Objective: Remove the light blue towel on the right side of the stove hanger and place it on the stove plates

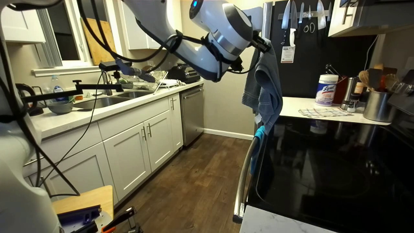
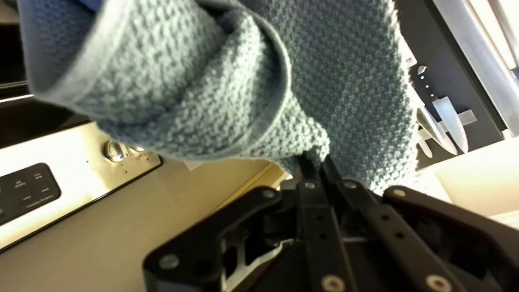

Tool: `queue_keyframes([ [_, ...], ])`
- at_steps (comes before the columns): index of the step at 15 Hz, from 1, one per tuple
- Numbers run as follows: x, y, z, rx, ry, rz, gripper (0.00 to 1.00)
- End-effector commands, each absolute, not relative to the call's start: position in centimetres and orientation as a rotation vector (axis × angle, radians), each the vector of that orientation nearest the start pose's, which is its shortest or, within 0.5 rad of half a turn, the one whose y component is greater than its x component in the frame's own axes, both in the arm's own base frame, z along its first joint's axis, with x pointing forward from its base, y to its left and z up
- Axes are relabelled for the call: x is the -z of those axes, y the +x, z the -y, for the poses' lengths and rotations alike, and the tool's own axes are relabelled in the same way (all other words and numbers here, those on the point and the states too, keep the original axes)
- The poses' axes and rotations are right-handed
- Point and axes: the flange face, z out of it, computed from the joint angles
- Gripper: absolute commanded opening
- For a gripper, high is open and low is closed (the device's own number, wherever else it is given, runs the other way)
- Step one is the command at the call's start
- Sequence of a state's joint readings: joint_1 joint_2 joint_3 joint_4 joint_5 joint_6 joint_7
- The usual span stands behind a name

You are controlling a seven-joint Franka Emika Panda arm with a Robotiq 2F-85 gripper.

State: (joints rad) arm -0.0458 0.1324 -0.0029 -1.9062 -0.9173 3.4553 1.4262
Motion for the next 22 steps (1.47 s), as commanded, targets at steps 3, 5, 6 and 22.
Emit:
queue_keyframes([
  [3,-54.9,63.0,-8.3,1.394,-2.035,-0.535,0.01],
  [5,-53.7,63.8,-8.5,1.333,-2.008,-0.572,0.01],
  [6,-53.0,64.2,-8.4,1.298,-1.994,-0.599,0.01],
  [22,-51.4,66.2,0.9,1.365,-1.807,-1.124,0.01],
])
